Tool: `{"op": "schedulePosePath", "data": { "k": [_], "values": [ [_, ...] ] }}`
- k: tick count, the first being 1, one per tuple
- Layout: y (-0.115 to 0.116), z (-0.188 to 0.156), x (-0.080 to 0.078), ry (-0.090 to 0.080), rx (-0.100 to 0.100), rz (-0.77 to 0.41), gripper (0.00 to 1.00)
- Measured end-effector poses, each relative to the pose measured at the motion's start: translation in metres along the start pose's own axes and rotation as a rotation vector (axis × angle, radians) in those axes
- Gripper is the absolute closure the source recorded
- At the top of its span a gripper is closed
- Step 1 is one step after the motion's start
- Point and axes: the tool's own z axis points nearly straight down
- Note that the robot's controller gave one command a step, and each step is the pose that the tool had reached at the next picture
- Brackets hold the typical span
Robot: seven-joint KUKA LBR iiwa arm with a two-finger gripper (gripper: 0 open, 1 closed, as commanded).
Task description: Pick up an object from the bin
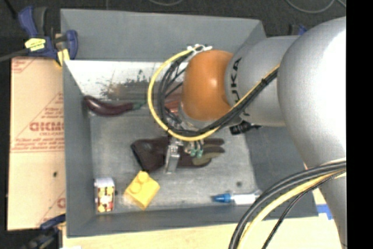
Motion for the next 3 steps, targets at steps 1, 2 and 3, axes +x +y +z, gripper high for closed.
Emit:
{"op": "schedulePosePath", "data": {
  "k": [1,2,3],
  "values": [
    [-0.0007,0.0234,0.0003,0.0,-0.001,0.068,0.0],
    [-0.0009,0.0258,-0.0079,-0.005,-0.002,0.129,1.0],
    [-0.0009,0.0258,-0.0079,-0.005,-0.002,0.129,1.0]
  ]
}}
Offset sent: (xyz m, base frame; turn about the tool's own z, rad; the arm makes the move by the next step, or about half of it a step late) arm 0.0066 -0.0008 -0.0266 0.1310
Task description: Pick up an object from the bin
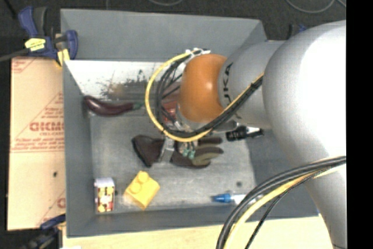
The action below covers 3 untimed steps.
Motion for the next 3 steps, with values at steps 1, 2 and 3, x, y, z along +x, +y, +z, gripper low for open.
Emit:
{"op": "schedulePosePath", "data": {
  "k": [1,2,3],
  "values": [
    [0.0,-0.001,0.0,0.0,0.0,0.0,1.0],
    [0.007,-0.005,0.004,0.001,0.003,-0.049,1.0],
    [0.027,-0.058,0.007,-0.002,-0.001,0.046,1.0]
  ]
}}
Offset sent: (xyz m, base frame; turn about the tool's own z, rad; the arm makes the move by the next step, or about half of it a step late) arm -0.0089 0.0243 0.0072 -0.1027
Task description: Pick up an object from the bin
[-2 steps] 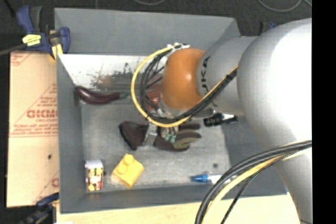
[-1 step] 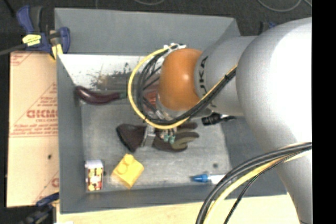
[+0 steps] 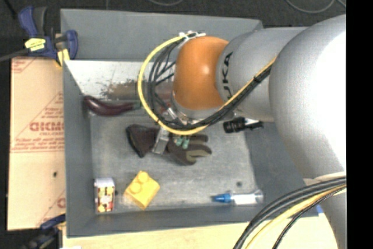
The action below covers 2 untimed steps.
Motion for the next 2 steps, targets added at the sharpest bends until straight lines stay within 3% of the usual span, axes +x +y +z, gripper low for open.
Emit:
{"op": "schedulePosePath", "data": {
  "k": [2],
  "values": [
    [-0.0005,-0.0012,0.0002,0.001,0.001,0.0,1.0]
  ]
}}
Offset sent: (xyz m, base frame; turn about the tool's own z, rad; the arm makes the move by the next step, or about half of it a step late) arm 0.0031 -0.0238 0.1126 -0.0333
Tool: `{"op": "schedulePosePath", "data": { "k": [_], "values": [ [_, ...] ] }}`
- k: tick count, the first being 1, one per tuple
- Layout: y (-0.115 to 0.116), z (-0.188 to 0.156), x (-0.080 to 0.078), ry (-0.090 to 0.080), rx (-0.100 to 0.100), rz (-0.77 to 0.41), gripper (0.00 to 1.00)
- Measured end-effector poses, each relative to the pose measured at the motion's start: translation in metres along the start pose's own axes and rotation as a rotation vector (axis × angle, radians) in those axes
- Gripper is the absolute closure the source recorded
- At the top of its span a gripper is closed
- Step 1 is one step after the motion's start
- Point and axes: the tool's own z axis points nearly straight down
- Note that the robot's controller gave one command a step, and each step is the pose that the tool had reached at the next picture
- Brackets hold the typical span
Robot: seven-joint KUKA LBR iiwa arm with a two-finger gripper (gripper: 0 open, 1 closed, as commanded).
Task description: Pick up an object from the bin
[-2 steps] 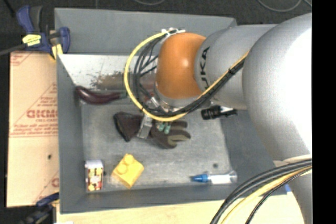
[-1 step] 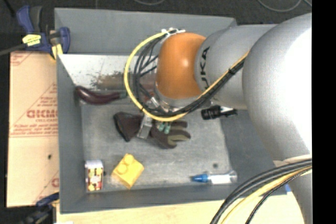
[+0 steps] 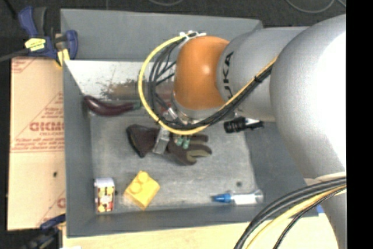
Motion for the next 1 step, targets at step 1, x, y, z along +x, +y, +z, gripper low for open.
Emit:
{"op": "schedulePosePath", "data": {
  "k": [1],
  "values": [
    [-0.0224,-0.039,-0.0019,-0.005,-0.002,-0.028,1.0]
  ]
}}
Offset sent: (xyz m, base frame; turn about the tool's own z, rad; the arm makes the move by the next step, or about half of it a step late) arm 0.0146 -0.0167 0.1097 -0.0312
